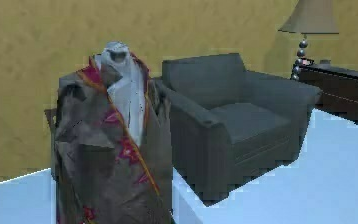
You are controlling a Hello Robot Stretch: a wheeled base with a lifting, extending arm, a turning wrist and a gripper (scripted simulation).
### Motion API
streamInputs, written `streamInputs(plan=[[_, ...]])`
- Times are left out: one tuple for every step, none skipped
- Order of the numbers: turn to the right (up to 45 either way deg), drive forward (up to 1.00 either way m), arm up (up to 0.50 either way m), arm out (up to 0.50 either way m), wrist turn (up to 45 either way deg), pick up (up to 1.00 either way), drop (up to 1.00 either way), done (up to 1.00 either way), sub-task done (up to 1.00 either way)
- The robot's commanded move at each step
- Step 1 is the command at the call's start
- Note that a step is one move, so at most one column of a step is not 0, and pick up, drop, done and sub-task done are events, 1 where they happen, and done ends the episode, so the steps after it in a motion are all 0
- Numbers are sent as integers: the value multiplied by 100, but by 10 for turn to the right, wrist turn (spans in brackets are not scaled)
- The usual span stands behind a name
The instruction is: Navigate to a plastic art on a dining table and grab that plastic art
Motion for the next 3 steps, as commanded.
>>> streamInputs(plan=[[450,0,0,0,0,0,0,0,0],[450,0,0,0,0,0,0,0,0],[150,0,0,0,0,0,0,0,0]])
